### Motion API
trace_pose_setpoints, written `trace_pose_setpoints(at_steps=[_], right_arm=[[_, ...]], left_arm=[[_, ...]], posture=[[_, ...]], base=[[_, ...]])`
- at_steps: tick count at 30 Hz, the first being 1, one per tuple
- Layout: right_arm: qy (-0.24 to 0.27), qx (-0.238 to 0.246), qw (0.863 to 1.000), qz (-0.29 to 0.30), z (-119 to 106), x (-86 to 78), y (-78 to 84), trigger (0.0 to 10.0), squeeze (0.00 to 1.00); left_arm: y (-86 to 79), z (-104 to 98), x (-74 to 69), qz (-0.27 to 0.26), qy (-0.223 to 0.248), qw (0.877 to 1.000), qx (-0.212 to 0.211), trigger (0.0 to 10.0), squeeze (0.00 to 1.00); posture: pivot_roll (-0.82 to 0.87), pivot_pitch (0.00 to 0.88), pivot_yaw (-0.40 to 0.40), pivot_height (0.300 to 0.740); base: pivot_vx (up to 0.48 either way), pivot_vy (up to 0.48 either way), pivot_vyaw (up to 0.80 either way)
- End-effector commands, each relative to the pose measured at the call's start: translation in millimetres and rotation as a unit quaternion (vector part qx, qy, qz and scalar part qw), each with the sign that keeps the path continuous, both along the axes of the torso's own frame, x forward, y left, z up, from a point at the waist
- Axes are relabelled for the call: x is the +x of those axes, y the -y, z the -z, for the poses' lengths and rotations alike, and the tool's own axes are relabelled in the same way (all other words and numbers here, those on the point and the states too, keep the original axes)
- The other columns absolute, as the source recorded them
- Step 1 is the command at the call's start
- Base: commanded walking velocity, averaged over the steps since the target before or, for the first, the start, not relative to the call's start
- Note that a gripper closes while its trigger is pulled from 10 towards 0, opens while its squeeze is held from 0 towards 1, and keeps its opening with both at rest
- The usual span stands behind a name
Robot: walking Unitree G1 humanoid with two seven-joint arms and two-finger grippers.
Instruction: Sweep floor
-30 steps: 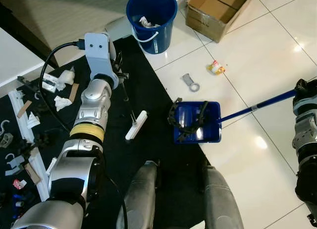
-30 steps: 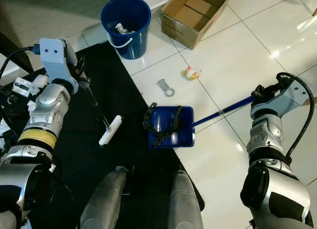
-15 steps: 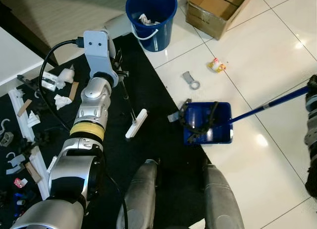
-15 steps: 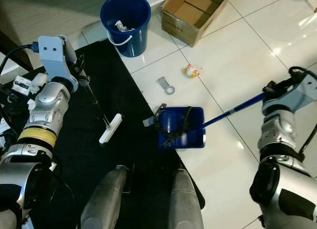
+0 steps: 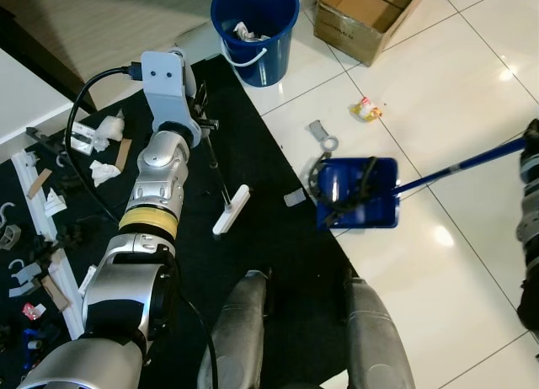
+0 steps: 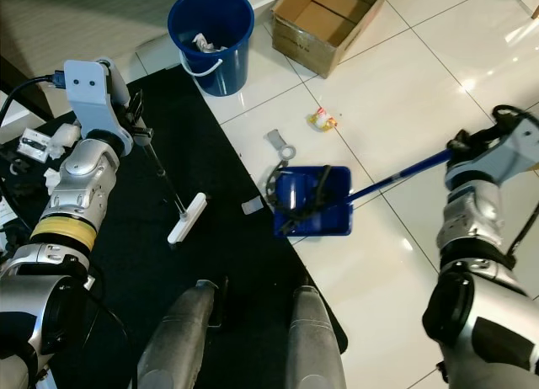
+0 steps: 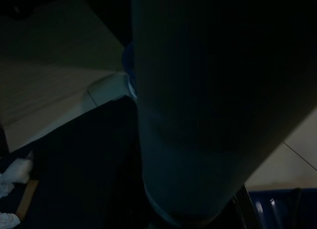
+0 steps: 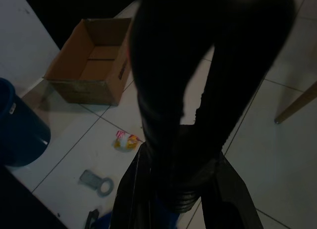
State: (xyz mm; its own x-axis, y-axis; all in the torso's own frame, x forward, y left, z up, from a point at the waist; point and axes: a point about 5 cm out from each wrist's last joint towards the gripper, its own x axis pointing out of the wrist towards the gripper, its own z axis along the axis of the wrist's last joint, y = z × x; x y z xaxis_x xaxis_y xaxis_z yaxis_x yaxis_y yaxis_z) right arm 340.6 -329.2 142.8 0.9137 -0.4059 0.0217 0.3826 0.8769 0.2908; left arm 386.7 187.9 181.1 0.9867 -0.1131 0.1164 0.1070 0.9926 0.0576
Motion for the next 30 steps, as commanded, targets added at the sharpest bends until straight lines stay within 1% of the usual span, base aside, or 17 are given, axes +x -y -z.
trace_pose_setpoints(at_steps=[1, 8, 9, 11, 14, 15, 16, 17, 19, 20, 21, 23, 25, 26, 28, 29, 30], right_arm=[[-0.03, 0.012, 0.999, 0.003, 17.9, -6.5, -2.0, 10.0, 0.0], [-0.047, -0.008, 0.999, 0.005, 24.4, -5.6, -10.4, 10.0, 0.0], [-0.058, -0.029, 0.998, 0.007, 25.0, -4.7, -13.2, 10.0, 0.0], [-0.061, -0.035, 0.997, 0.008, 25.2, -4.4, -13.9, 10.0, 0.0], [-0.075, -0.061, 0.995, 0.019, 25.5, -2.0, -19.3, 10.0, 0.0], [-0.075, -0.061, 0.995, 0.019, 25.5, -2.0, -19.3, 10.0, 0.0], [-0.077, -0.072, 0.994, 0.019, 25.5, -0.6, -22.8, 10.0, 0.0], [-0.077, -0.072, 0.994, 0.019, 25.5, -0.6, -22.8, 10.0, 0.0], [-0.078, -0.079, 0.994, 0.013, 26.2, 0.4, -26.4, 10.0, 0.0], [-0.078, -0.079, 0.994, 0.013, 26.2, 0.4, -26.4, 10.0, 0.0], [-0.078, -0.082, 0.994, 0.01, 27.2, 0.5, -28.3, 10.0, 0.0], [-0.077, -0.082, 0.994, 0.01, 27.7, 0.3, -28.7, 10.0, 0.0], [-0.081, -0.084, 0.993, 0.011, 29.6, -0.7, -29.2, 10.0, 0.0], [-0.081, -0.084, 0.993, 0.011, 29.6, -0.7, -29.2, 10.0, 0.0], [-0.083, -0.085, 0.993, 0.012, 31.2, -1.3, -30.0, 10.0, 0.0], [-0.083, -0.085, 0.993, 0.012, 31.2, -1.3, -30.0, 10.0, 0.0], [-0.083, -0.086, 0.993, 0.014, 32.1, -1.3, -31.5, 10.0, 0.0]], left_arm=[[2.0, 19.5, -3.5, 0.002, -0.035, 0.999, -0.01, 10.0, 0.0], [4.7, 23.9, -3.7, 0.001, -0.041, 0.999, -0.003, 10.0, 0.0], [8.3, 26.7, -3.2, 0.0, -0.046, 0.999, 0.003, 10.0, 0.0], [9.6, 27.5, -3.1, 0.0, -0.047, 0.999, 0.006, 10.0, 0.0], [23.7, 33.0, -1.7, 0.019, -0.067, 0.997, 0.023, 10.0, 0.0], [23.7, 33.0, -1.7, 0.019, -0.067, 0.997, 0.023, 10.0, 0.0], [34.5, 31.8, -0.2, 0.032, -0.07, 0.997, 0.024, 10.0, 0.0], [34.5, 31.8, -0.2, 0.032, -0.07, 0.997, 0.024, 10.0, 0.0], [48.3, 29.6, 1.3, 0.048, -0.073, 0.996, 0.022, 10.0, 0.0], [48.3, 29.6, 1.3, 0.048, -0.073, 0.996, 0.022, 10.0, 0.0], [64.0, 29.7, 1.4, 0.067, -0.08, 0.994, 0.018, 10.0, 0.0], [70.4, 30.2, 1.3, 0.074, -0.083, 0.994, 0.016, 10.0, 0.0], [93.6, 30.1, -1.4, 0.096, -0.078, 0.992, 0.009, 10.0, 0.0], [93.6, 30.1, -1.4, 0.096, -0.078, 0.992, 0.009, 10.0, 0.0], [110.8, 29.1, -3.9, 0.108, -0.073, 0.991, 0.001, 10.0, 0.0], [110.8, 29.1, -3.9, 0.108, -0.073, 0.991, 0.001, 10.0, 0.0], [118.7, 28.1, -4.9, 0.11, -0.072, 0.991, -0.006, 10.0, 0.0]], posture=[[0.13, 0.421, 0.057, 0.74], [0.13, 0.421, 0.058, 0.74], [0.13, 0.421, 0.057, 0.74], [0.13, 0.421, 0.057, 0.74], [0.12, 0.417, 0.056, 0.74], [0.12, 0.417, 0.056, 0.74], [0.12, 0.416, 0.054, 0.74], [0.12, 0.416, 0.054, 0.74], [0.12, 0.416, 0.052, 0.74], [0.12, 0.416, 0.052, 0.74], [0.12, 0.414, 0.05, 0.74], [0.12, 0.414, 0.05, 0.74], [0.12, 0.415, 0.047, 0.74], [0.12, 0.415, 0.047, 0.74], [0.12, 0.417, 0.048, 0.74], [0.12, 0.417, 0.048, 0.74], [0.11, 0.417, 0.049, 0.74]], base=[[0.0, 0.0, 0.0], [0.0, 0.0, 0.0], [0.0, 0.0, 0.0], [0.0, 0.0, 0.0], [0.0, 0.0, 0.0], [0.0, 0.0, 0.0], [0.0, 0.0, 0.0], [0.0, 0.0, 0.0], [0.0, 0.0, 0.0], [0.0, 0.0, 0.0], [0.0, 0.0, 0.0], [0.0, 0.0, 0.0], [0.0, 0.0, 0.0], [0.0, 0.0, 0.0], [0.0, 0.0, 0.0], [0.0, 0.0, 0.0], [0.0, 0.0, 0.0]])
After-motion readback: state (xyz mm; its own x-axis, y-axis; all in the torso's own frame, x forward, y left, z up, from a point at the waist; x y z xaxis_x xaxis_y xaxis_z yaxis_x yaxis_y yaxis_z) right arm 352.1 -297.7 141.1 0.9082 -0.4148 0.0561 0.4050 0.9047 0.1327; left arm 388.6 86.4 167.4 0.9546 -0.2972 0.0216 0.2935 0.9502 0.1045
